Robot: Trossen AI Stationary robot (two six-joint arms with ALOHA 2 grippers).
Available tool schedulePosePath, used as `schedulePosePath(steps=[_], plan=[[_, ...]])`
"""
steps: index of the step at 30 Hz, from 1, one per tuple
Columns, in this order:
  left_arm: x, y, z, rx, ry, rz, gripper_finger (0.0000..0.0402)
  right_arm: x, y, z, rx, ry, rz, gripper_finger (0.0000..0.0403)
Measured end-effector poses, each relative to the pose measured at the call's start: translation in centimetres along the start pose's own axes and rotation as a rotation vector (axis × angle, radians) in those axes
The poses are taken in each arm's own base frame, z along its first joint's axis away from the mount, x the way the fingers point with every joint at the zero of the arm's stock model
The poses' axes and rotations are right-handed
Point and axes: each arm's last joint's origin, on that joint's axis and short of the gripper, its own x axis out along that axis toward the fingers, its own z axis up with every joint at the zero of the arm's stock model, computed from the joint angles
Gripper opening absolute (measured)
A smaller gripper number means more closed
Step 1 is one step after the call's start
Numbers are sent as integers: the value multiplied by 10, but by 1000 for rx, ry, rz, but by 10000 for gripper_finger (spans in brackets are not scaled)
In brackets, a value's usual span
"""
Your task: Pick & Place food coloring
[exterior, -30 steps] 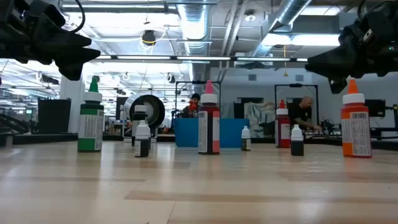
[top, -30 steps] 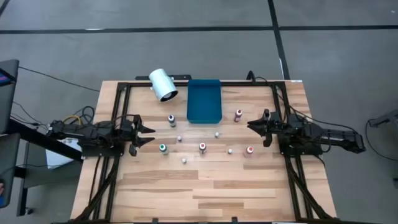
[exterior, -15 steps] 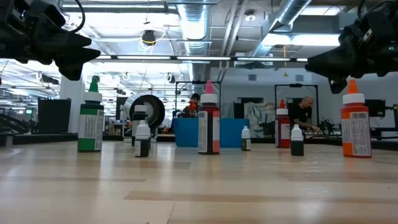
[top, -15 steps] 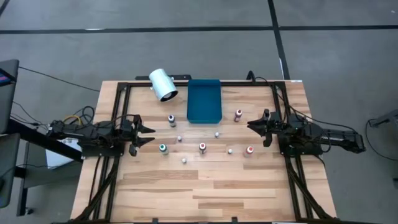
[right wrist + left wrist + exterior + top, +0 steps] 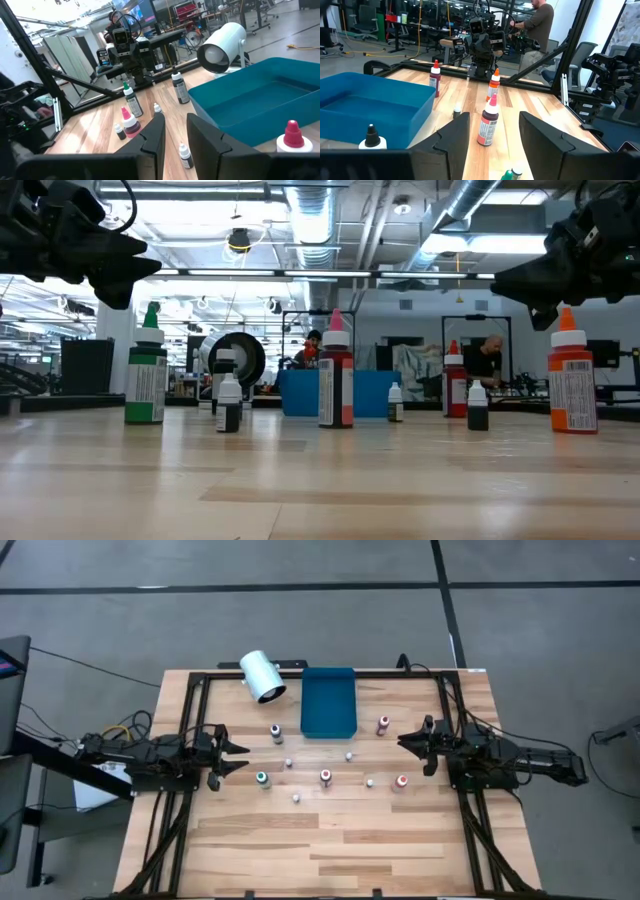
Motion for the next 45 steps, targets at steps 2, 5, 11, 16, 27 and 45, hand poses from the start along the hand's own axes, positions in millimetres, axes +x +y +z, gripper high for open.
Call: schedulePosePath(steps=[2, 5, 11, 16, 27, 45], plan=[[0, 0, 0, 0, 0, 0, 163, 0, 0, 0, 0, 0, 0, 69], [0, 0, 0, 0, 0, 0, 163, 0, 0, 0, 0, 0, 0, 69], [0, 0, 0, 0, 0, 0, 163, 0, 0, 0, 0, 0, 0, 69], [0, 0, 0, 0, 0, 0, 163, 0, 0, 0, 0, -1, 0, 69], [0, 0, 0, 19, -1, 1, 163, 0, 0, 0, 0, 0, 0, 69], [0, 1, 0, 301, -6, 30, 163, 0, 0, 0, 0, 0, 0, 69]])
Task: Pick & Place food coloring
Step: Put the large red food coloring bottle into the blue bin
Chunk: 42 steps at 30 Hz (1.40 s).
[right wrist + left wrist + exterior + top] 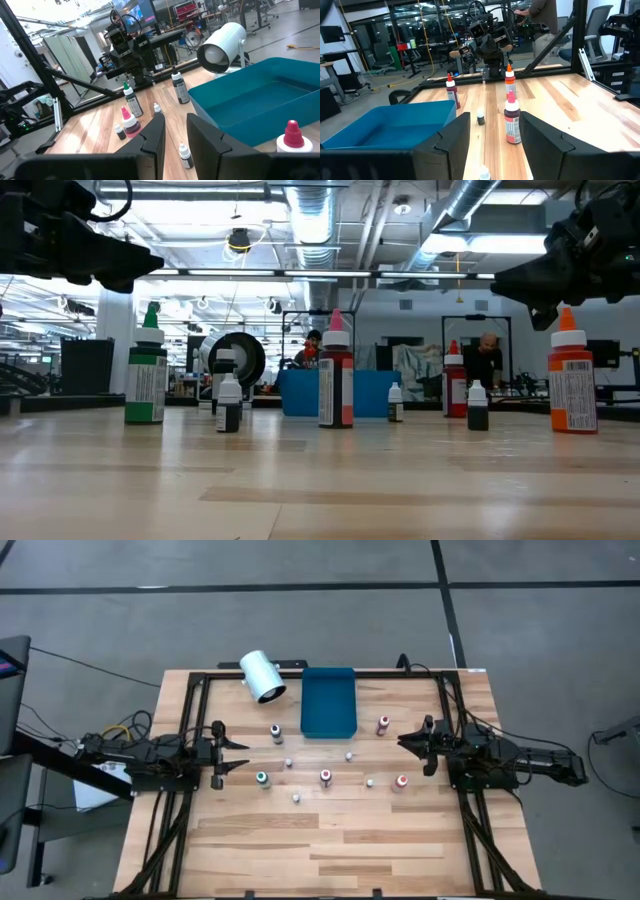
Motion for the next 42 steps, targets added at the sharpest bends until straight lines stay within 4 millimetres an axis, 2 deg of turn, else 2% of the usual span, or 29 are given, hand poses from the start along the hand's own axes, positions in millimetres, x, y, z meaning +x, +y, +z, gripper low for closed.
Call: schedulePosePath(steps=[7, 14, 24, 27, 39, 42], plan=[[0, 0, 0, -7, 0, 0, 163, 0, 0, 0, 0, 0, 0, 69], [0, 0, 0, -137, -1, -2, 163, 0, 0, 0, 0, -1, 0, 69], [0, 0, 0, -517, -2, -7, 163, 0, 1, 4, -1, -38, 10, 69], [0, 0, 0, -582, -2, -7, 163, 0, 1, 4, 0, -51, -7, 69], [0, 0, 0, -591, -1, -7, 163, 0, 1, 6, 9, -55, -11, 69], [0, 0, 0, -591, -1, -7, 163, -2, 3, 13, 7, -76, -24, 69]])
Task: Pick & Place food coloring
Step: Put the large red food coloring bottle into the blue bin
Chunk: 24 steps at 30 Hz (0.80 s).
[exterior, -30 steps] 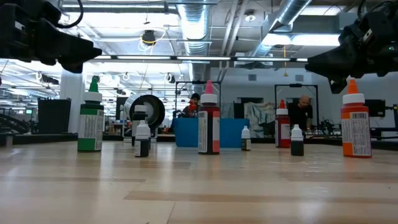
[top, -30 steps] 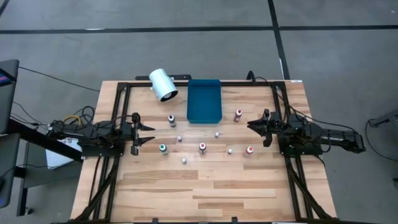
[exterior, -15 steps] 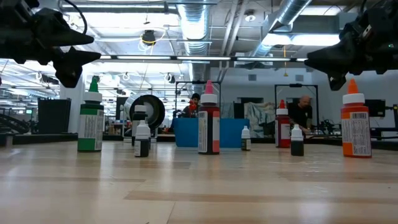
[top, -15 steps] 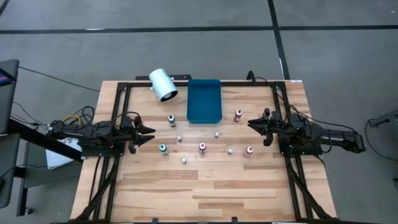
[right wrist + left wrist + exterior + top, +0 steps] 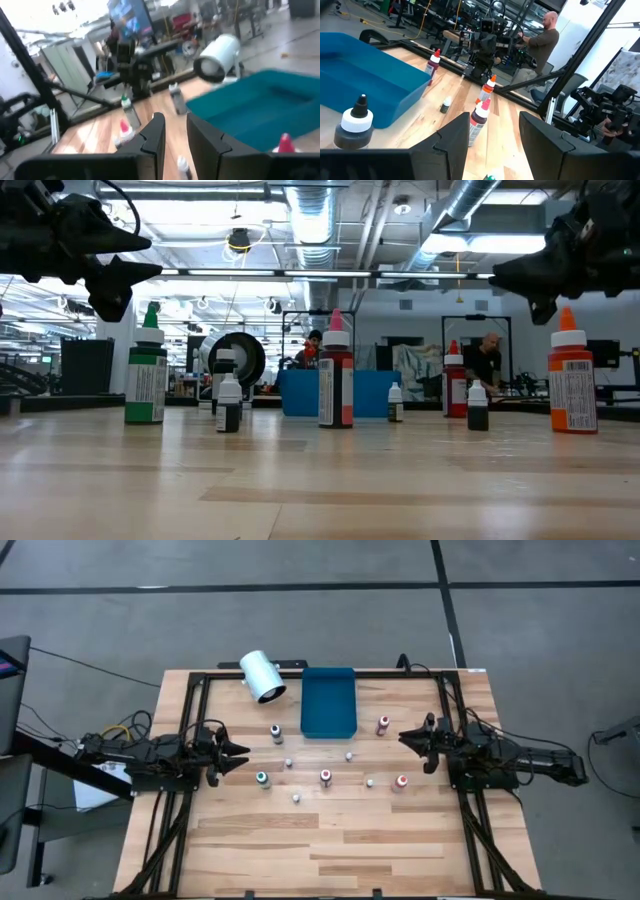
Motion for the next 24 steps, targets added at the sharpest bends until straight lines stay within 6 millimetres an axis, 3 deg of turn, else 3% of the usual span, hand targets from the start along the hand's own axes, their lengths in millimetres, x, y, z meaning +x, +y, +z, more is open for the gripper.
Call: schedulePosePath(steps=[5, 13, 24], plan=[[0, 0, 0, 0, 0, 0, 163, -4, 4, 20, -46, -24, -60, 69], [0, 0, 0, 0, 0, 1, 163, -7, 10, 47, -79, 282, -199, 69], [0, 0, 0, 1, 3, 2, 163, 26, 20, 78, -144, 509, -242, 69]])
